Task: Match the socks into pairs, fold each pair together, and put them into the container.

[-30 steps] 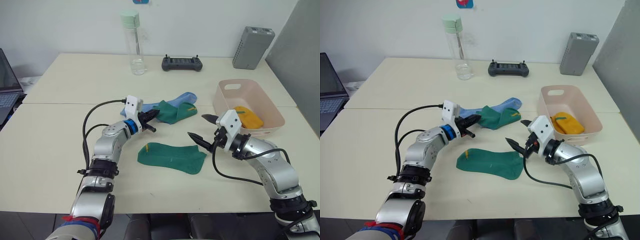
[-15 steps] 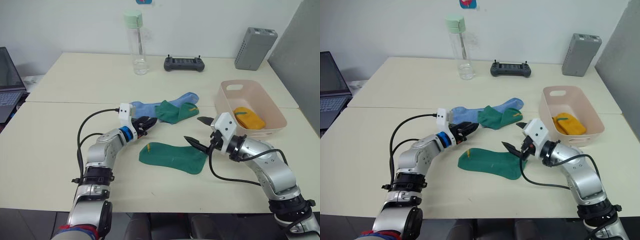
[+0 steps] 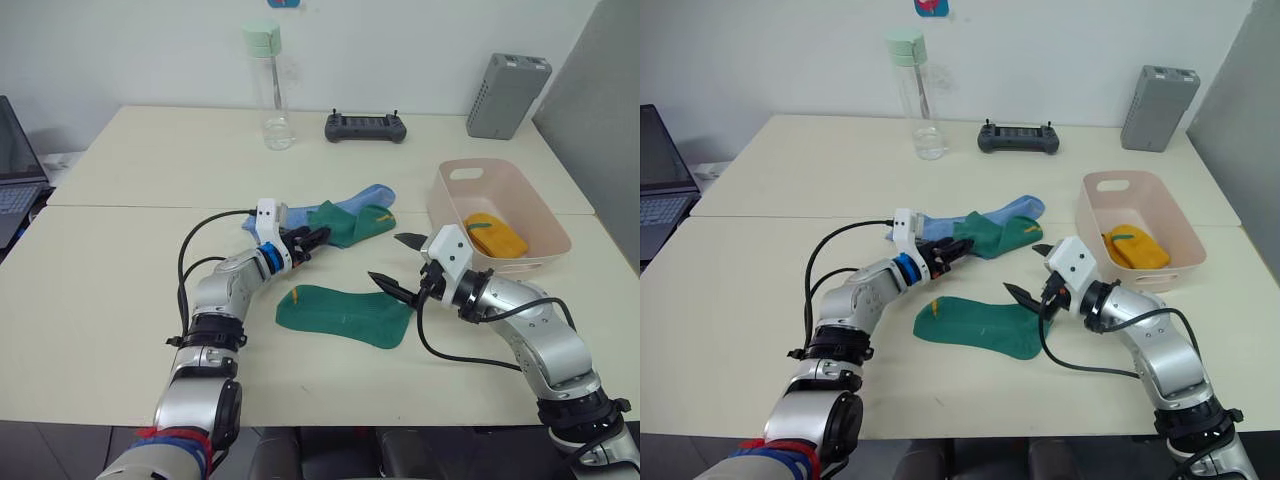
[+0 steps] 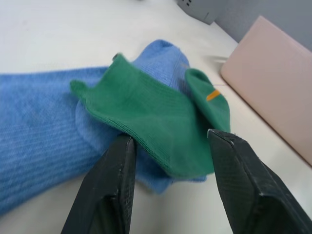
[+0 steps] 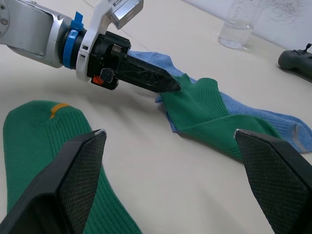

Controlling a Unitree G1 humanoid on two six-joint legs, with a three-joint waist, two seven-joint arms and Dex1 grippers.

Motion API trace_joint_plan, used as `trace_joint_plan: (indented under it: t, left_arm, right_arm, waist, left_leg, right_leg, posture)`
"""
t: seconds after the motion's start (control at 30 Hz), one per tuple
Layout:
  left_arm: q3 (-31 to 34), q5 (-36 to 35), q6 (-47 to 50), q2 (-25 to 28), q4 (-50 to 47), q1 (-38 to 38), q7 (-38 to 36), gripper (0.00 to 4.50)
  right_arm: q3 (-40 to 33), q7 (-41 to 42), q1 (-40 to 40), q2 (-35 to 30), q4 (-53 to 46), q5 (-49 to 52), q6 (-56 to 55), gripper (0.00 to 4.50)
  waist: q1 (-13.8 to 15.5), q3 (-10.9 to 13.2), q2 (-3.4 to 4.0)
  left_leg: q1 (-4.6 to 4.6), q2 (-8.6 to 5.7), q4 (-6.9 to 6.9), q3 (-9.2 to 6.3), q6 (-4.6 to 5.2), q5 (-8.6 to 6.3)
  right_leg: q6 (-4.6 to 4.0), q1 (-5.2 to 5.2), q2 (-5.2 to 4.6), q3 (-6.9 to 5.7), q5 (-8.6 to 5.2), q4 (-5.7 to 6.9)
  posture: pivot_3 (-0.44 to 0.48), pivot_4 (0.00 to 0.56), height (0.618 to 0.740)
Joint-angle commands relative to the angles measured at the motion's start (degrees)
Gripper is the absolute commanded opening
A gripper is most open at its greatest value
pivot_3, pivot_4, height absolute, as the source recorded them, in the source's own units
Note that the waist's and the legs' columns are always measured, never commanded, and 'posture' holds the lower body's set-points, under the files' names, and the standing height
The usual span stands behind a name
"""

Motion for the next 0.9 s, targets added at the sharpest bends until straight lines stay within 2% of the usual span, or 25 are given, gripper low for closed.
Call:
trace_joint_plan:
  t: [0.03,0.17,0.37,0.57,0.77,0.9]
  left_arm:
    - [1.3,-1.0,-0.7,0.2,-1.2,-0.8,-0.5,1.18]
    - [2.6,-1.9,-0.5,0.3,-1.8,-1.2,0.0,0.01]
    - [3.1,-3.2,-0.4,-0.5,-3.6,-2.3,-0.5,0.01]
    - [3.8,-7.3,2.5,1.7,-12.0,-3.7,-3.4,0.01]
    - [3.2,-7.8,4.9,10.7,-18.9,-4.4,-7.6,0.01]
    - [4.6,-8.6,8.1,19.0,-23.2,-4.0,-10.6,0.01]
  right_arm:
    - [-1.5,-0.3,0.3,-0.2,-2.6,0.4,-0.4,4.5]
    - [-1.6,-0.5,0.4,-0.2,-2.6,0.4,-0.4,4.5]
    - [-1.2,-0.4,-0.5,0.2,-1.8,0.2,-0.8,4.5]
    - [-1.6,-0.5,-1.2,0.3,-1.6,0.3,-0.8,4.5]
    - [-2.3,0.0,-1.2,-0.4,-0.8,0.1,-1.5,4.5]
    - [-2.4,0.8,-1.9,-0.6,-0.1,0.3,-2.1,4.5]
  waist:
    - [0.0,0.0,0.0]
    - [0.0,0.0,0.0]
    - [0.0,0.0,0.0]
    - [0.0,0.0,0.0]
    - [-0.5,0.0,0.0]
    - [-0.5,0.0,0.0]
  left_leg:
    - [0.0,0.0,0.0,0.0,0.0,0.0]
    - [0.0,0.0,-0.01,0.0,0.0,0.0]
    - [0.0,0.0,0.0,0.0,0.0,0.0]
    - [-0.01,0.0,-0.01,0.0,0.0,0.0]
    - [0.01,0.01,-0.02,0.0,0.0,0.0]
    - [0.0,0.01,-0.02,0.0,0.0,0.0]
  right_leg:
    - [0.0,0.0,0.0,0.0,0.0,0.0]
    - [0.0,-0.01,0.0,0.0,0.0,0.0]
    - [0.0,0.0,0.0,0.0,0.0,0.0]
    - [0.0,0.0,0.0,-0.01,0.0,0.0]
    - [0.0,-0.01,0.0,0.01,0.0,0.01]
    - [0.0,-0.01,0.0,0.0,-0.01,0.0]
  posture:
    - [0.0,0.15,0.74]
    - [0.0,0.15,0.74]
    - [0.0,0.15,0.74]
    - [0.0,0.15,0.74]
    - [0.0,0.15,0.74]
    - [0.0,0.15,0.74]
